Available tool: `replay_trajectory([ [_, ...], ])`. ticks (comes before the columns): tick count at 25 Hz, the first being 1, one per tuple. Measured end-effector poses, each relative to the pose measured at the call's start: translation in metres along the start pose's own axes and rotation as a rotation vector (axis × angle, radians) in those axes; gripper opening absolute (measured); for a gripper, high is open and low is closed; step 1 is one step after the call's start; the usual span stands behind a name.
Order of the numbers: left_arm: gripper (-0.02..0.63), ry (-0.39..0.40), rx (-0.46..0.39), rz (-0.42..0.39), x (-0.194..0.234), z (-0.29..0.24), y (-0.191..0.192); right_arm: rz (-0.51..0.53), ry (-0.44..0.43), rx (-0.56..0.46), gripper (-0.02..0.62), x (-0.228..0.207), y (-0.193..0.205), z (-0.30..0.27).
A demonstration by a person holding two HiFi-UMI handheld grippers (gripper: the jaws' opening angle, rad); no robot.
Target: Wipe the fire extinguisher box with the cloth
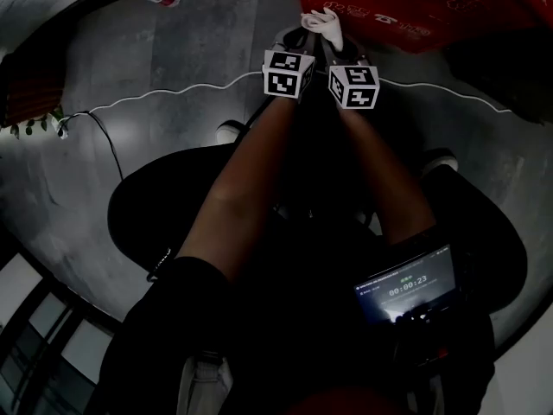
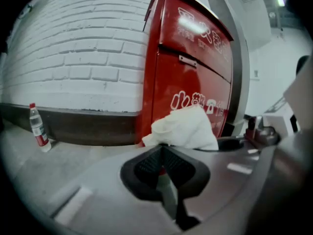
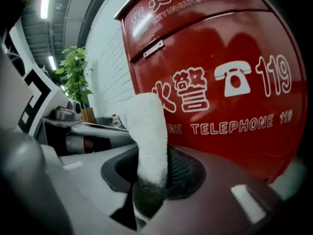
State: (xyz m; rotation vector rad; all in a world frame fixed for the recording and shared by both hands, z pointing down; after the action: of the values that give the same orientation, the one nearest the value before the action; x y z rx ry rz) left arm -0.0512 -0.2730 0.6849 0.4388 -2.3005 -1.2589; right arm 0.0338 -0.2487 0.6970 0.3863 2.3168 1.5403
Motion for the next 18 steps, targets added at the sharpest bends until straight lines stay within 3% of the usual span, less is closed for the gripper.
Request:
replay_trajectory([
  [5,-0.002,-0.01,0.012,0.07,0.011,-0.02,0.016,-0.03,0.009,0.032,0.106,-0.004,0.022,-0.027],
  [14,-0.003,-0.007,0.009,0.094,0.01,-0.037,0.028,-0.01,0.027,0.038,0.107,-0.02,0.03,-0.036],
  [18,-0.003,0.027,0.012,0.069,-0.009,-0.044,0.031,-0.039,0.066,0.028,0.107,-0.034,0.034,-0.021],
])
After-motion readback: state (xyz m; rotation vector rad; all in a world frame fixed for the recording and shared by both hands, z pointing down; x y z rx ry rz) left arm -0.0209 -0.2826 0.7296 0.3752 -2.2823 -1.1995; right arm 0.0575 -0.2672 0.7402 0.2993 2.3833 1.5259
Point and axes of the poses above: the fingertips, and each gripper's own axes: z backward along the fingers, x to its left, y out of its underside, the point moved 5 cm from there along z, backward along the fingers, and after that the axes turned 8 degrees about z, right-handed, at the moved point
